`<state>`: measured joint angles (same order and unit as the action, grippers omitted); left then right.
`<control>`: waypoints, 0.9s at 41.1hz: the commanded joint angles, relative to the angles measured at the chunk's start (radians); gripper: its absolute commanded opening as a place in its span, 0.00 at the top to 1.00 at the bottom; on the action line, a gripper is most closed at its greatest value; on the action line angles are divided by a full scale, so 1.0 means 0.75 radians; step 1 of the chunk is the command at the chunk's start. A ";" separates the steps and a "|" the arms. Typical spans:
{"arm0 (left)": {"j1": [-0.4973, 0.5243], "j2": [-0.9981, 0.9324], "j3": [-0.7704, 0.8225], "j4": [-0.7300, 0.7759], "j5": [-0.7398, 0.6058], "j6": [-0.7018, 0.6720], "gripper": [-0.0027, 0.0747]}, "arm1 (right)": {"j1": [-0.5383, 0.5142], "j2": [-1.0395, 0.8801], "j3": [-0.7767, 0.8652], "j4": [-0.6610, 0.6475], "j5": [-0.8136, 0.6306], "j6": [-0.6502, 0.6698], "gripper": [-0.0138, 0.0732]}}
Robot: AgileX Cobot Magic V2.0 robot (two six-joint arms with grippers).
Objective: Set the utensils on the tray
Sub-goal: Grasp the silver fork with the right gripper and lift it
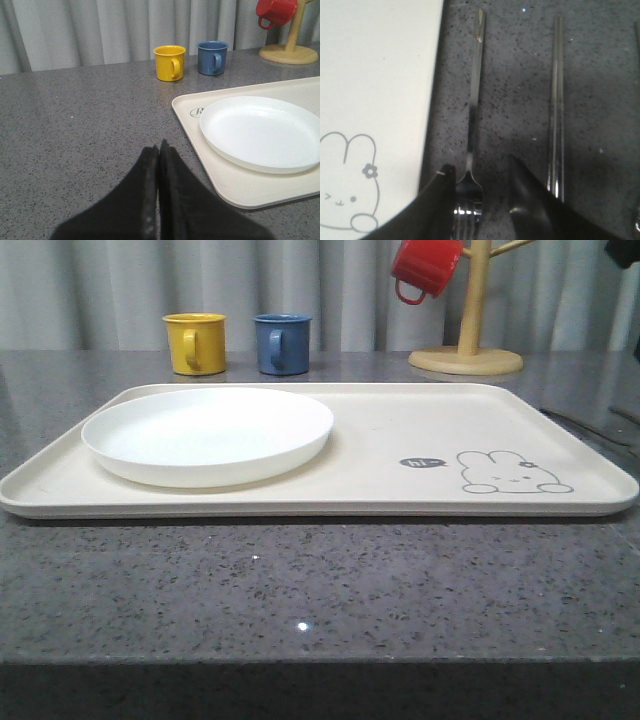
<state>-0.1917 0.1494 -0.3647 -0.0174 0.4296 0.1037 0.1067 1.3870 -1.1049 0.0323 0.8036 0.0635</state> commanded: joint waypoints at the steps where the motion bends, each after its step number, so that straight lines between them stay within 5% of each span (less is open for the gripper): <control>1: 0.002 0.013 -0.032 -0.015 -0.110 -0.012 0.99 | 0.012 0.047 -0.080 0.000 -0.034 -0.010 0.51; 22: 0.002 0.013 -0.032 -0.015 -0.110 -0.012 0.99 | 0.014 0.254 -0.102 0.000 -0.089 -0.010 0.52; 32: 0.002 0.013 -0.032 -0.015 -0.110 -0.012 0.99 | 0.014 0.254 -0.102 0.000 -0.070 -0.010 0.80; 37: 0.002 0.013 -0.032 -0.015 -0.110 -0.012 0.99 | 0.014 0.243 -0.104 -0.001 -0.070 -0.010 0.86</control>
<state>-0.1917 0.1494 -0.3647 -0.0174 0.4296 0.1037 0.1182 1.6102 -1.1510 0.0364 0.7706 0.0635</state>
